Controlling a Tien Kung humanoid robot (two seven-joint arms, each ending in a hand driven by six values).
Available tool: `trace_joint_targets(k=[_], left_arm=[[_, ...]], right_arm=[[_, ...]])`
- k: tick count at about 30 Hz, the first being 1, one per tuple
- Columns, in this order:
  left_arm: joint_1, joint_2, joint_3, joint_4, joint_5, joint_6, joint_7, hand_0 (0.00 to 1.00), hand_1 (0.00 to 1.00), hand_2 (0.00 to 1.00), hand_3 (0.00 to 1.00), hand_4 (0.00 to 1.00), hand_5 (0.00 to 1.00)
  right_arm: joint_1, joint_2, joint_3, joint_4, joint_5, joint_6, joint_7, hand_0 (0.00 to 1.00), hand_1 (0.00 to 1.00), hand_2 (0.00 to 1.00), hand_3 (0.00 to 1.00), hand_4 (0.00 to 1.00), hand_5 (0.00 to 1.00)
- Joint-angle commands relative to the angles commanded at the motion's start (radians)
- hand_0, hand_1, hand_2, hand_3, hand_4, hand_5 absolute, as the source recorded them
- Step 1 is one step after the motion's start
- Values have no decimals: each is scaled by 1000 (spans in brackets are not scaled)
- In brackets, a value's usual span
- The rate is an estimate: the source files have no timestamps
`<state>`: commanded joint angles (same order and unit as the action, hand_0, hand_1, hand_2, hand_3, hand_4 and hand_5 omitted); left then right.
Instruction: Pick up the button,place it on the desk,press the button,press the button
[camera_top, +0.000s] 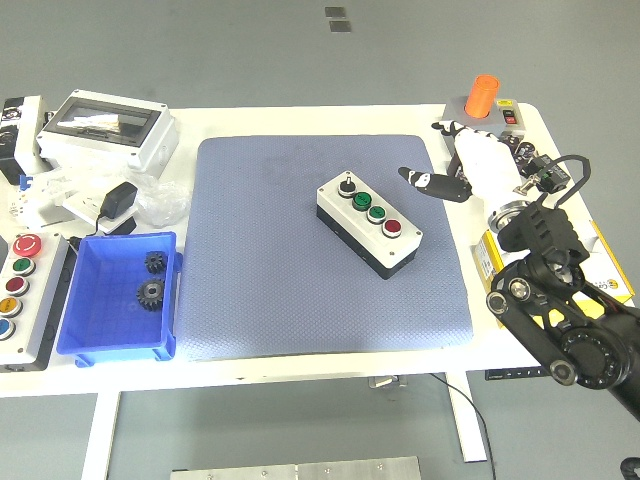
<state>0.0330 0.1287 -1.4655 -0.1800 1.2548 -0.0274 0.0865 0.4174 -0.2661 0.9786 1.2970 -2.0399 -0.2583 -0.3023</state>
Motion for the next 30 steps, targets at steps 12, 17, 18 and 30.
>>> trace_joint_targets(k=[12, 17, 18, 30], left_arm=[[-9, 2, -7, 0, -9, 8, 51, 765, 767, 743, 844, 706, 161], [-20, -9, -10, 0, 10, 6, 53, 750, 743, 721, 832, 702, 163], [-21, -11, -9, 0, 15, 6, 54, 750, 743, 721, 832, 702, 163], [-20, 2, -36, 0, 76, 16, 69, 741, 731, 686, 818, 690, 165]], right_arm=[[-81, 36, -8, -27, 142, -106, 227, 901, 845, 842, 873, 914, 542], [-111, 42, 9, -43, 202, -120, 287, 867, 814, 818, 838, 891, 516], [-113, 42, 10, -42, 190, -118, 274, 867, 814, 818, 838, 891, 516], [77, 100, -101, -104, -93, 108, -71, 916, 895, 933, 987, 935, 550]])
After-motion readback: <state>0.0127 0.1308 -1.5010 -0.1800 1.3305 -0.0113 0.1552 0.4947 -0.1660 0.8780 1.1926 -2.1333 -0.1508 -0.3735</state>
